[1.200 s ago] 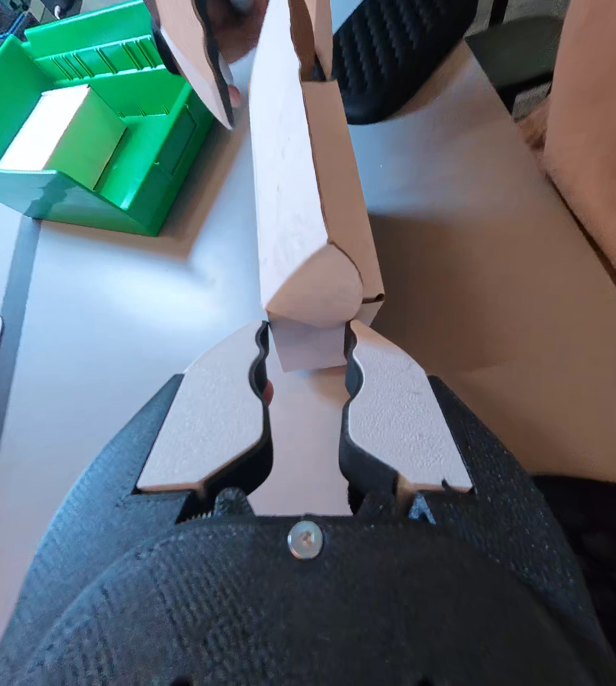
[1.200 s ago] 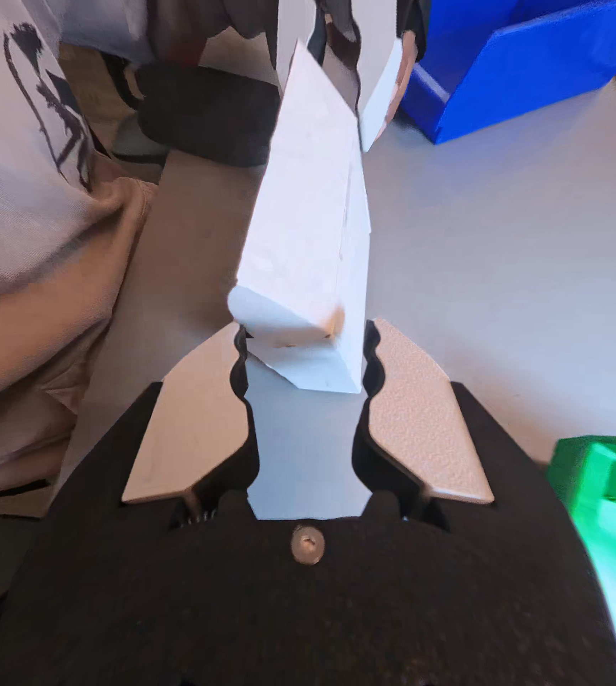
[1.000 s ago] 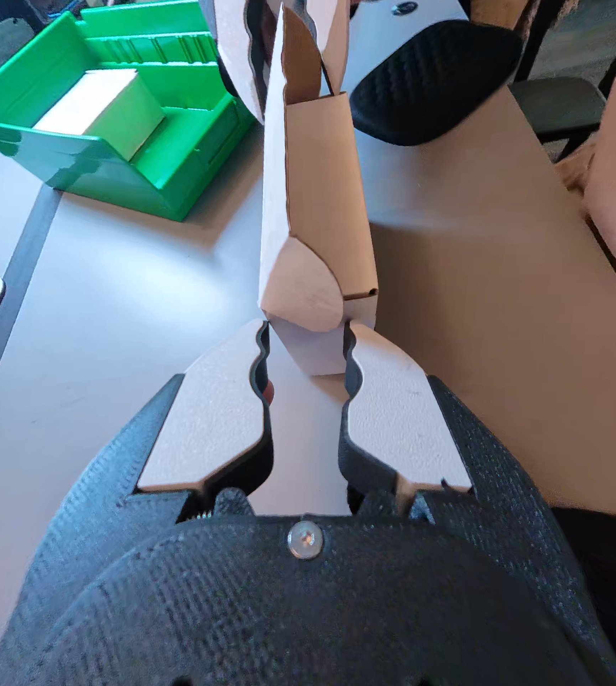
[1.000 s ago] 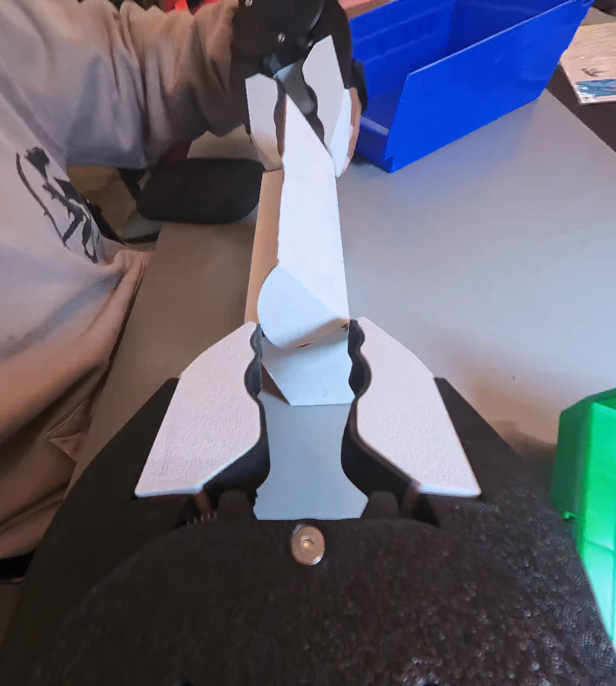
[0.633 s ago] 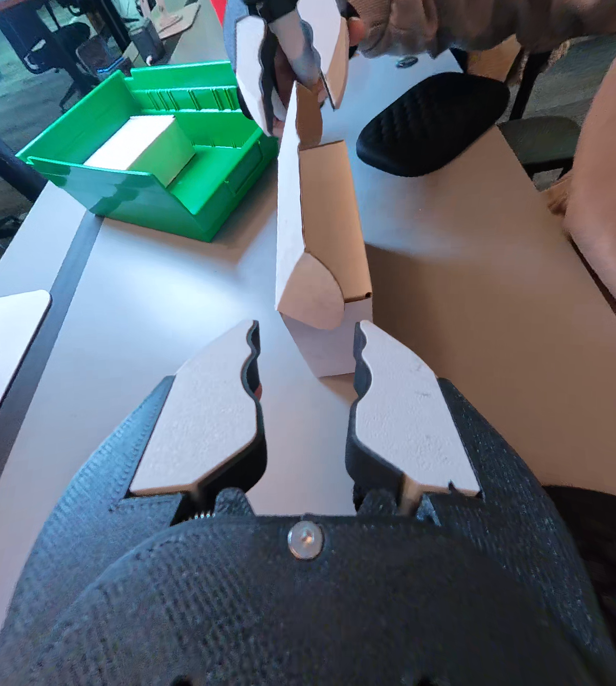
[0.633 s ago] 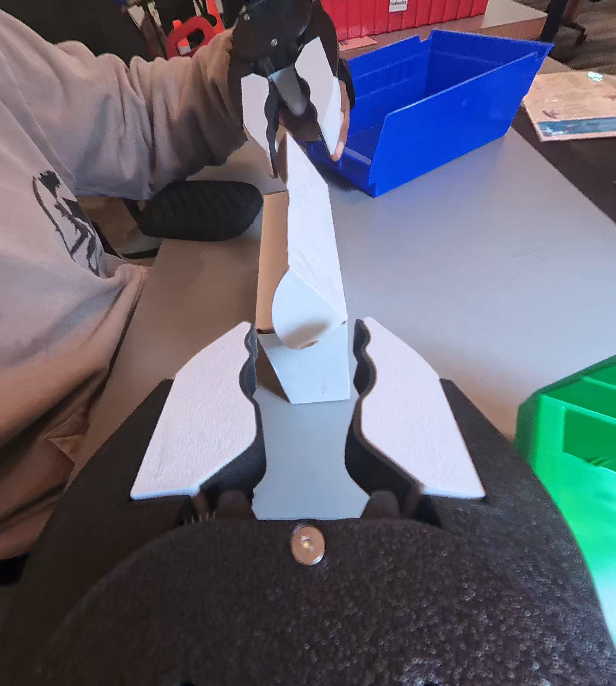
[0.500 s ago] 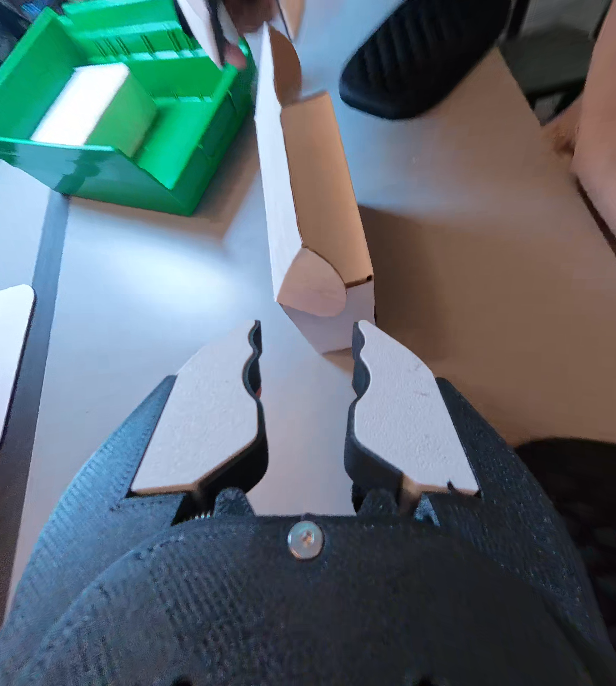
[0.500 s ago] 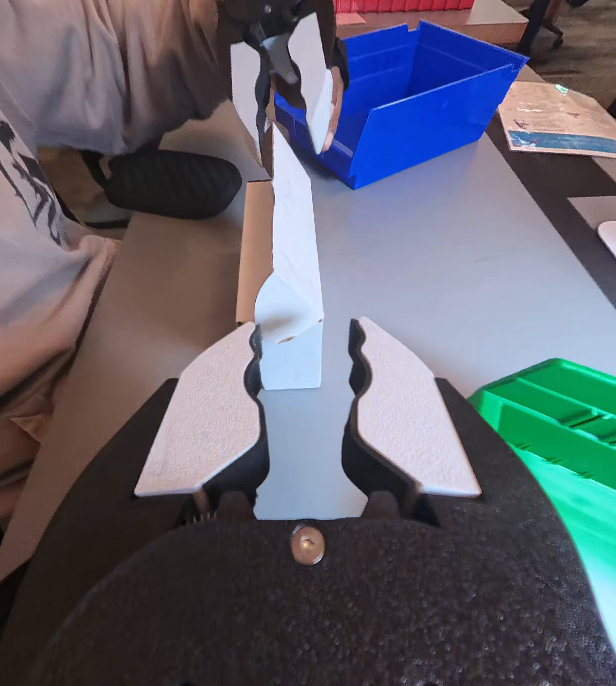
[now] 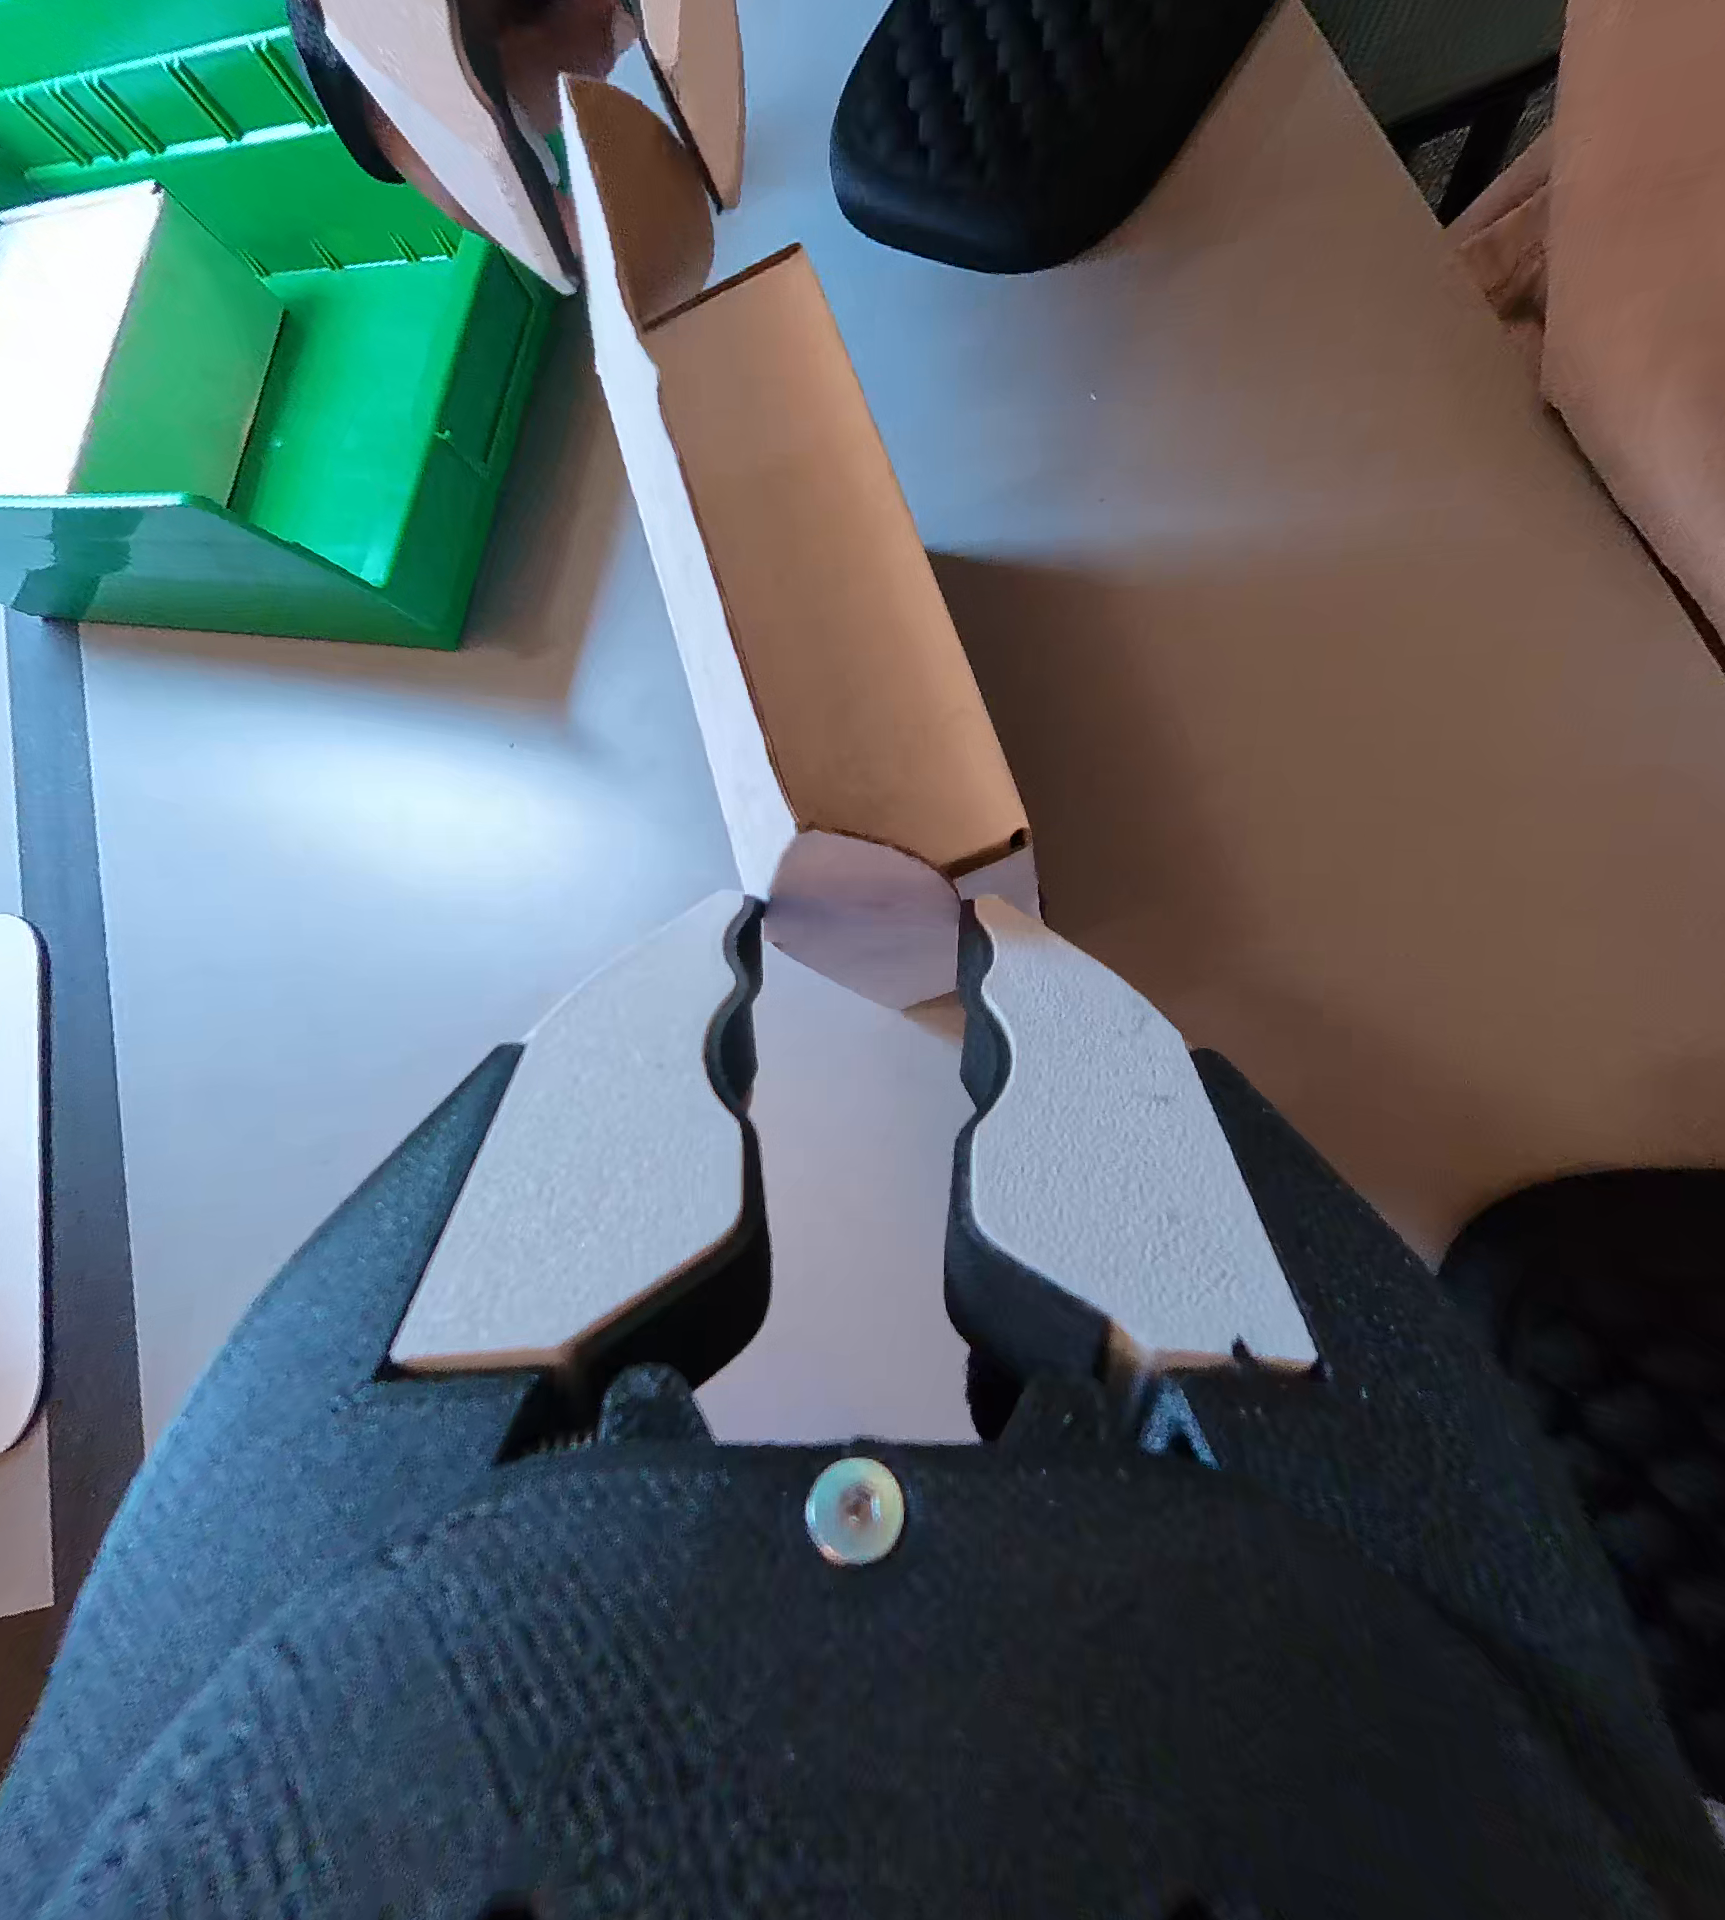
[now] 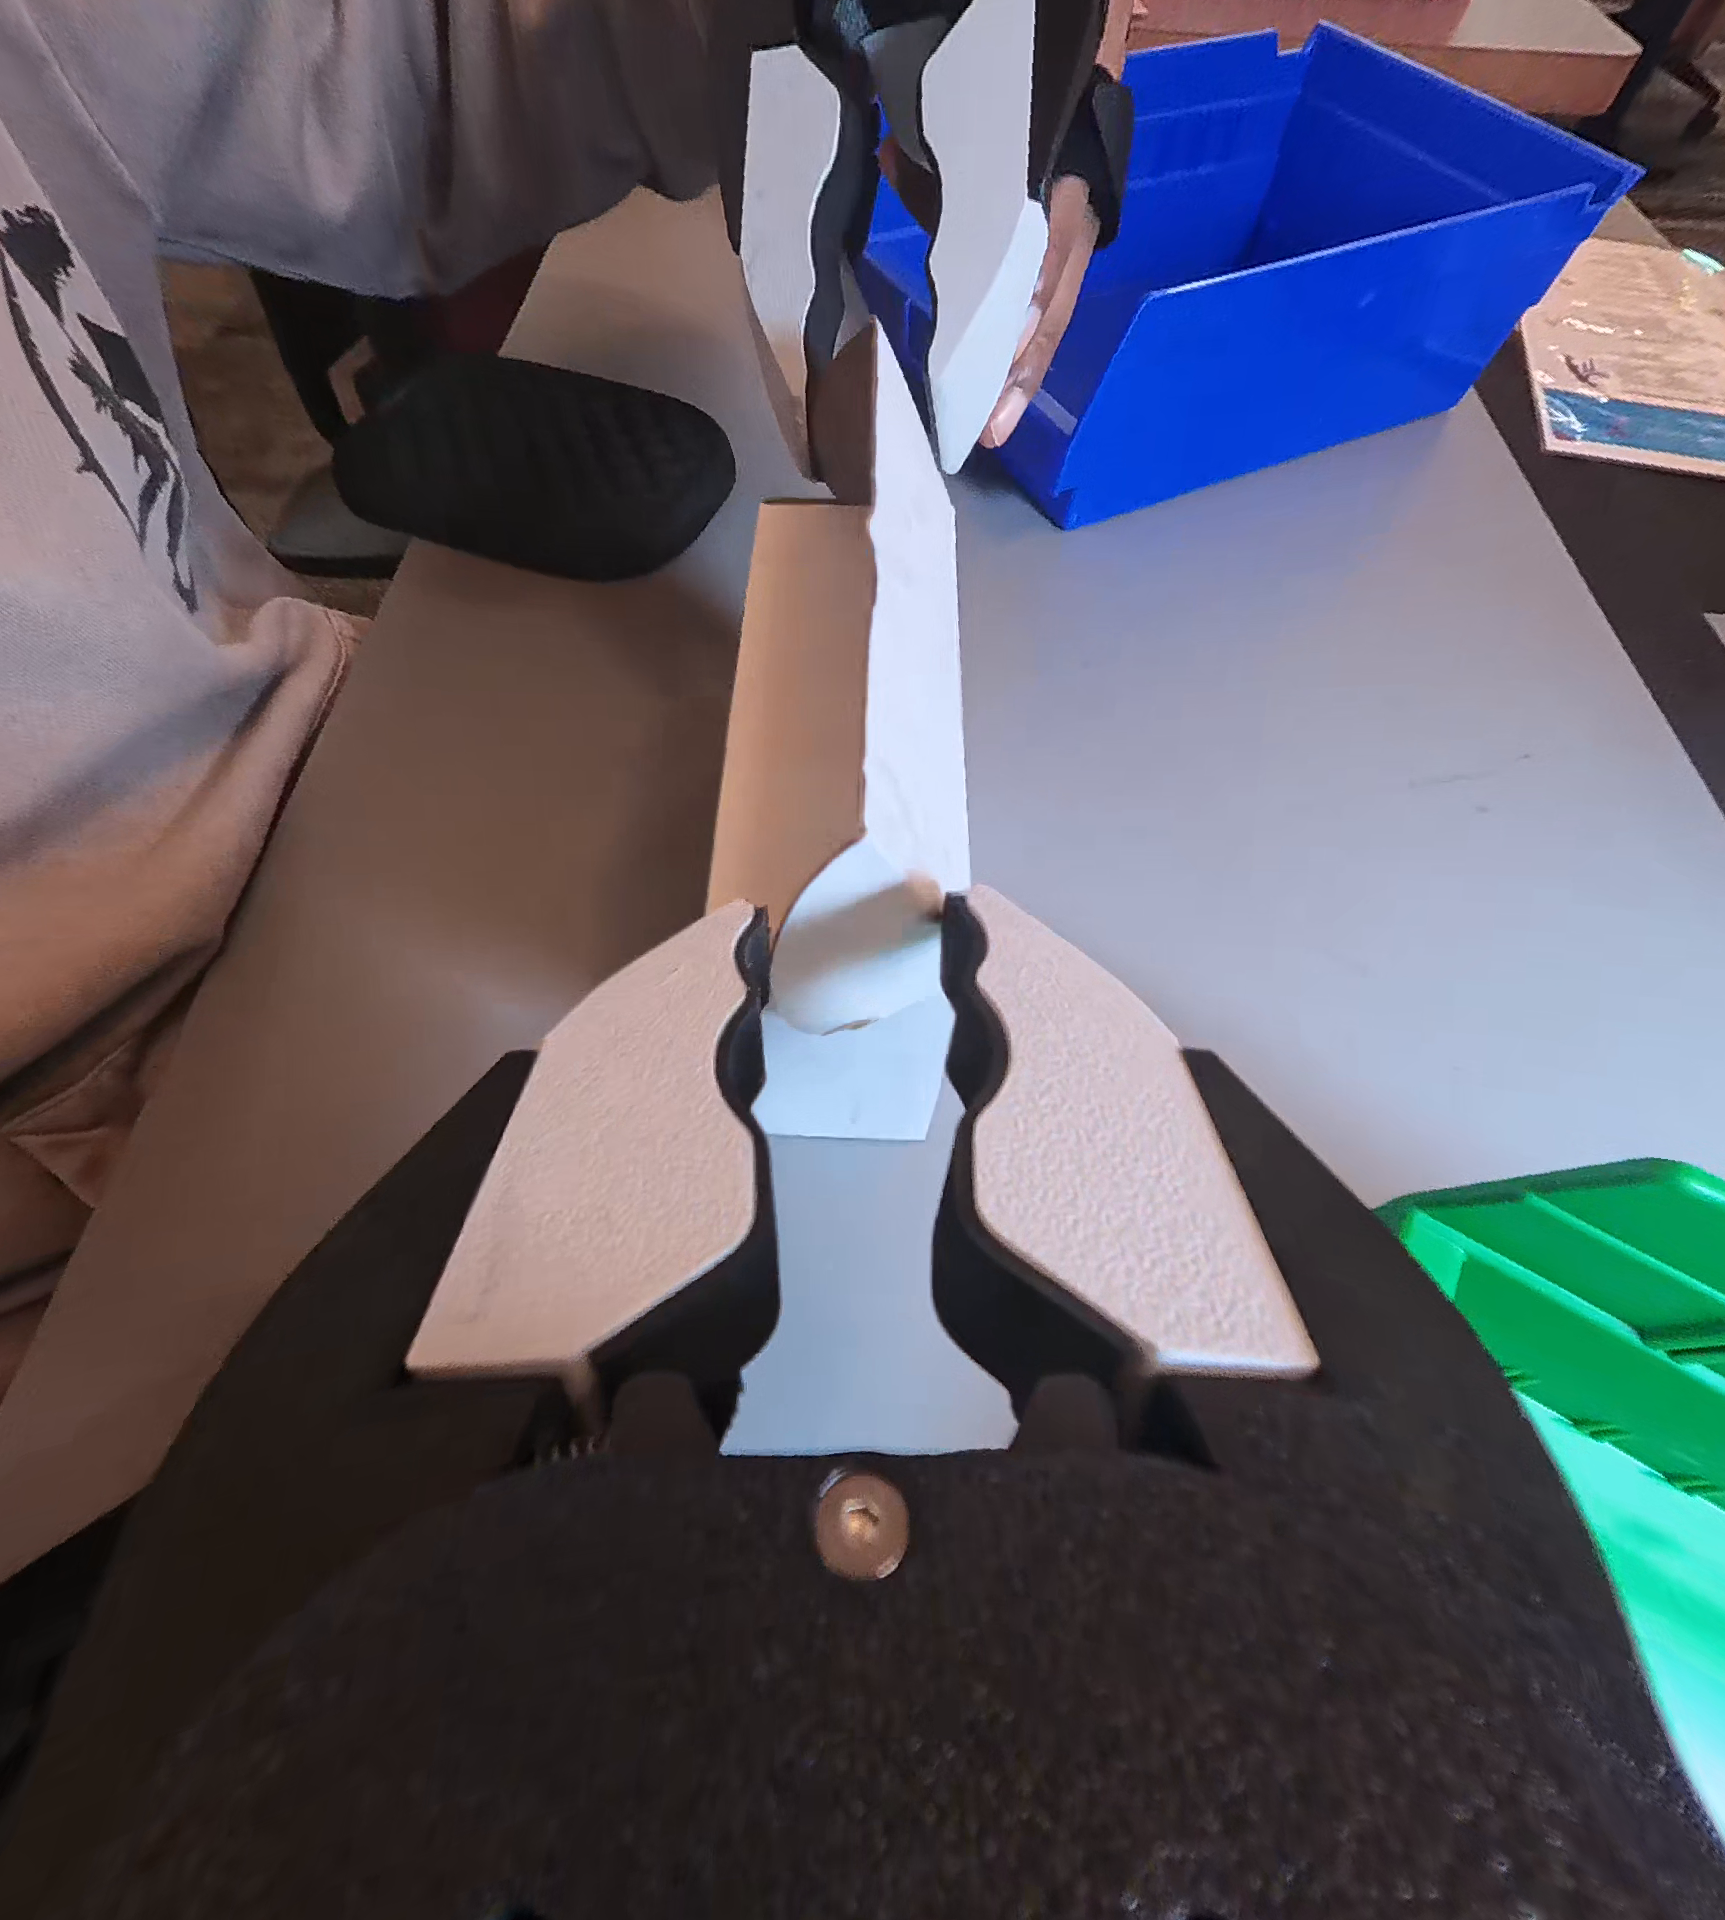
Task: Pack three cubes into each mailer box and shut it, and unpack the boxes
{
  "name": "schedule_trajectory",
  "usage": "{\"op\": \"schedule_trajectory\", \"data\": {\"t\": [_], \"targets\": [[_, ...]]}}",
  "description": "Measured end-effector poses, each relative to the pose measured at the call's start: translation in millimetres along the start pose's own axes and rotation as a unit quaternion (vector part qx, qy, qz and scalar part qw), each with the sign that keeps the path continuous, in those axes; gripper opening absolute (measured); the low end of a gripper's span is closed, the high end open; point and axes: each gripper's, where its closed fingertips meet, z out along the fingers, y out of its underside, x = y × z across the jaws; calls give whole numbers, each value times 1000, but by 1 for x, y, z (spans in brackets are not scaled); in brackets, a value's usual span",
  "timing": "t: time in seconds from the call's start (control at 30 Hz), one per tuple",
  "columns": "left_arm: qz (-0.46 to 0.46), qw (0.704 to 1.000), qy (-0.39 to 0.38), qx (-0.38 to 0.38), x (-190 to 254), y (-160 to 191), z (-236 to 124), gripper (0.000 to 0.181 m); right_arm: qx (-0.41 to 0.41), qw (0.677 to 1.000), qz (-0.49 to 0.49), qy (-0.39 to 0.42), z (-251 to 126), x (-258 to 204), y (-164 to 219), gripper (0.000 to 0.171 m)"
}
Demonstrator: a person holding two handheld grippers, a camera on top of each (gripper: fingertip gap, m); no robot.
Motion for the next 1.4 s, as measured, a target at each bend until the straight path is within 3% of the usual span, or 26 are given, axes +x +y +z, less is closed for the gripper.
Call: {"op": "schedule_trajectory", "data": {"t": [0.5, 0.77, 0.9, 1.07, 1.4], "targets": [[-13, 999, -10, 33, -5, -7, -1, 35, 0, 1000, 21, -9, 5, -1, 0, 34], [-153, 986, 26, 62, -8, -14, -3, 34, -11, 984, 176, 2, 6, 6, -5, 33], [-203, 977, 22, 68, -13, -17, 0, 33, -19, 985, 173, 8, 6, 4, -5, 33], [-178, 982, 8, 63, -9, -18, 1, 33, -24, 984, 173, 13, 7, 3, -5, 33], [-137, 988, 57, 47, 0, -16, -3, 35, -29, 985, 172, -10, 9, -2, -6, 33]]}}
